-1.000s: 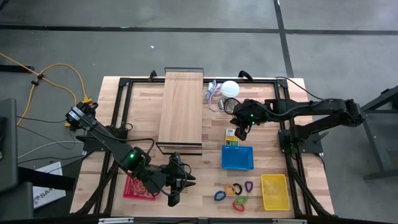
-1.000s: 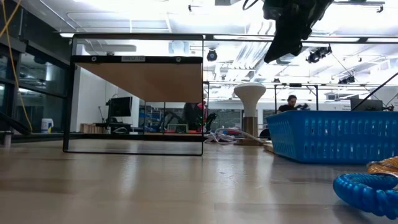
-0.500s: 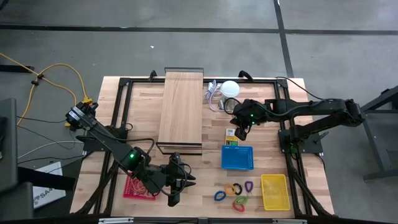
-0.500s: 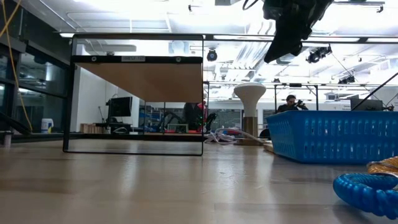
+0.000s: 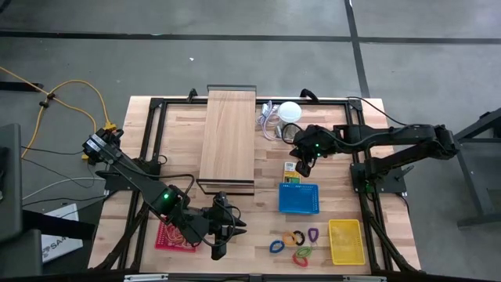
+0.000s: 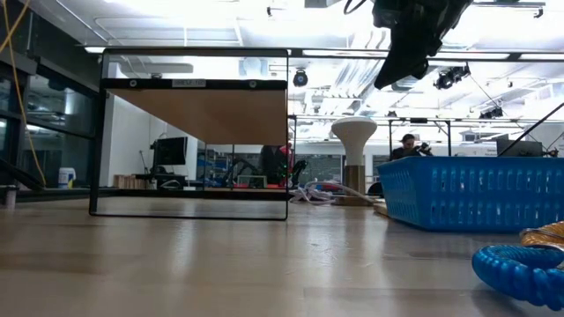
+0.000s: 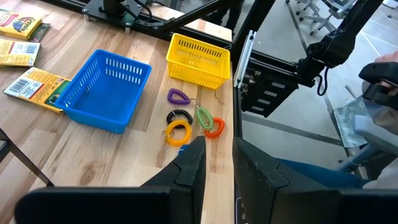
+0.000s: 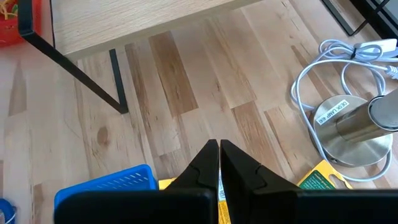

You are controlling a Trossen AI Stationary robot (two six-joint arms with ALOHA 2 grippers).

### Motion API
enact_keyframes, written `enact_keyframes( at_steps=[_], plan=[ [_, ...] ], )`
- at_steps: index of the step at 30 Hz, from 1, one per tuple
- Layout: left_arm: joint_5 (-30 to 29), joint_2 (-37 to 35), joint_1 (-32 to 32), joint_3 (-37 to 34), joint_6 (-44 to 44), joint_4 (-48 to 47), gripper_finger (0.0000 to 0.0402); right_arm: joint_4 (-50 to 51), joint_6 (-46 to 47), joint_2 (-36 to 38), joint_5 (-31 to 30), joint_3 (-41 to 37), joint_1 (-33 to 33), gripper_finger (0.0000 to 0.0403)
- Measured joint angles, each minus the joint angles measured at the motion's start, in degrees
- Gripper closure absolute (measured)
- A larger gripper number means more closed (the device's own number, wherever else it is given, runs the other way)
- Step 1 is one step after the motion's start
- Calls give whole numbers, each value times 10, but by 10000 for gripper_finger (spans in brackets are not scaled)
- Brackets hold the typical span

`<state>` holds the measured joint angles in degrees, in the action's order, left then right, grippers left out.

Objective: Pick & Place Office Desk Supplies
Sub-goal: Adjust the blue bin

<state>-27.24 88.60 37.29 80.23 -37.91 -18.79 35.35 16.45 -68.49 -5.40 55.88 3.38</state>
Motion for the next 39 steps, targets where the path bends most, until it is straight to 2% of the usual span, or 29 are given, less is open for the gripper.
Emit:
enact_keyframes(
  at_steps=[20,34,39],
  plan=[
    [0,0,0,0,0,0,325,4,2,-3,-1,0,0,399],
    [0,0,0,0,0,0,325,96,106,-3,-60,0,0,399],
    [0,0,0,0,0,0,325,150,149,-6,-63,0,0,399]
  ],
)
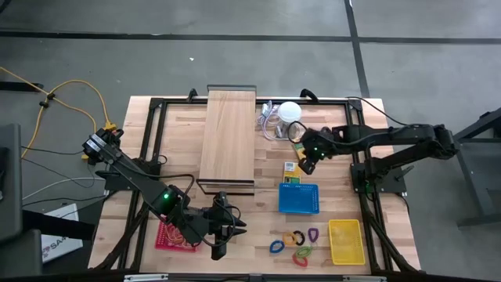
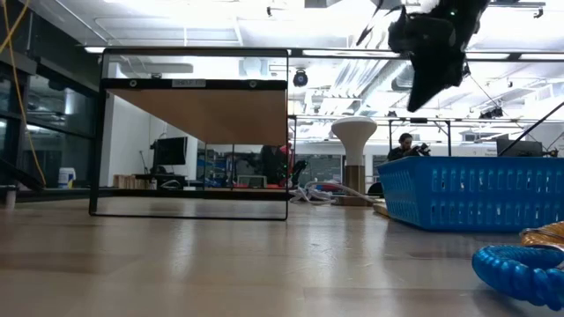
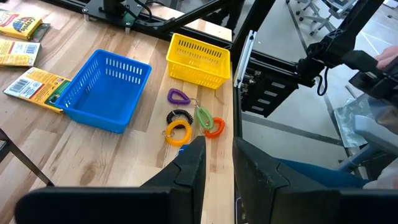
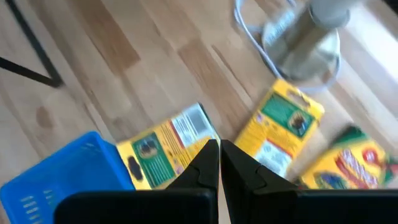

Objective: Pick & Place Office Desk Supplies
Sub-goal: Adjust the blue bin

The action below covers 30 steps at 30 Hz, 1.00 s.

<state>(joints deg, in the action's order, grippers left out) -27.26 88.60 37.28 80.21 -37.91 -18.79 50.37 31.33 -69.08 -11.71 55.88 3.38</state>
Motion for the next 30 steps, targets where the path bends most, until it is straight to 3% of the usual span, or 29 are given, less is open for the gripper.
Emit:
enact_keyframes(
  at_steps=[7,14,30],
  plan=[
    [0,0,0,0,0,0,325,42,-15,-34,-9,0,1,399],
    [0,0,0,0,0,0,325,40,-31,-54,-67,0,2,399],
    [0,0,0,0,0,0,325,38,-46,-54,-52,0,-12,399]
  ],
)
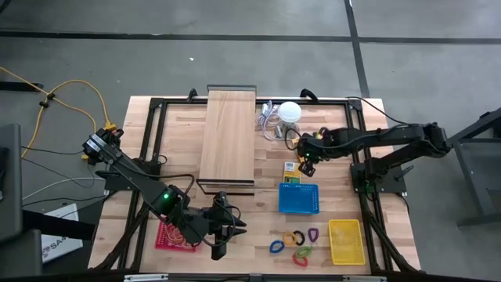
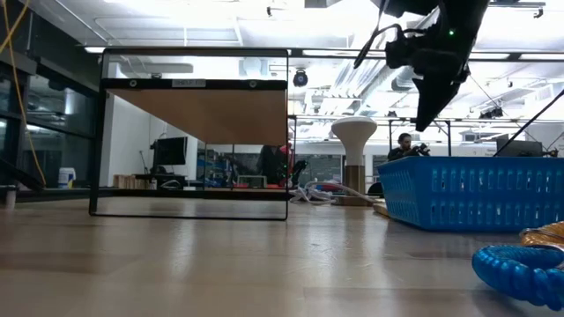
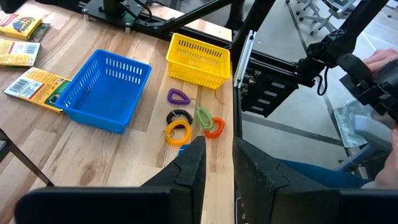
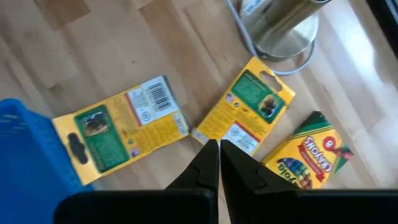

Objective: Pick & Place Office Desk Supplies
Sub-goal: Adjust the blue bin

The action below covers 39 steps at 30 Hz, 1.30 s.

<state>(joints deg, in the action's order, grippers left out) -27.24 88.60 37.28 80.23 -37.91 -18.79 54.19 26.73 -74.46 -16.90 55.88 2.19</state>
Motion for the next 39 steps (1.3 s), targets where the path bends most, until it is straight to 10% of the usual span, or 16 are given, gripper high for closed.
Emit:
enact_keyframes(
  at_steps=[39],
  plan=[
    [0,0,0,0,0,2,325,-81,-14,-143,114,-1,-37,270]
  ],
)
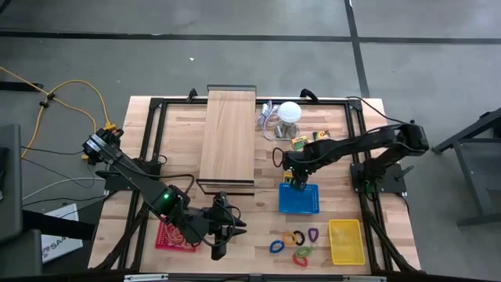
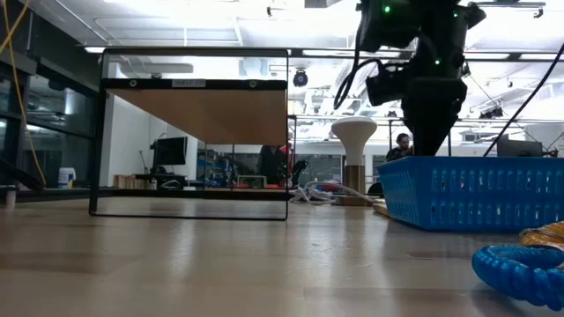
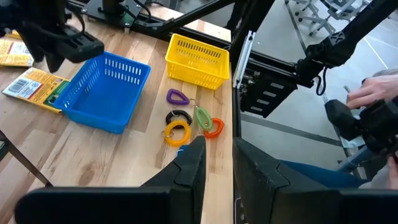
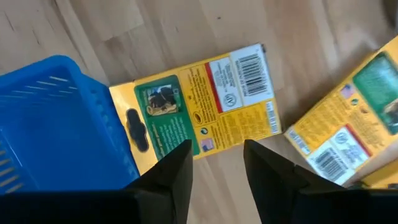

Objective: Pick & Place Office Desk Supplies
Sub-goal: Adjust the blue bin

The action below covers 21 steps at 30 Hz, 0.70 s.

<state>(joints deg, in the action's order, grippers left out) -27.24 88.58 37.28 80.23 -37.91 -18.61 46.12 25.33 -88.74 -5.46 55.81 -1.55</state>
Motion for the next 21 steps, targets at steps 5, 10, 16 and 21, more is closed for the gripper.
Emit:
enact_keyframes(
  at_steps=[5,10,16,21],
  plan=[
    [0,0,0,0,0,0,325,-10,4,-17,11,0,-7,273],
    [0,0,0,0,0,1,325,-15,27,-18,13,0,-19,274],
    [0,0,0,0,0,2,325,-8,53,-18,16,0,-38,274],
    [0,0,0,0,0,3,325,-9,73,-18,16,0,-56,274]
  ],
)
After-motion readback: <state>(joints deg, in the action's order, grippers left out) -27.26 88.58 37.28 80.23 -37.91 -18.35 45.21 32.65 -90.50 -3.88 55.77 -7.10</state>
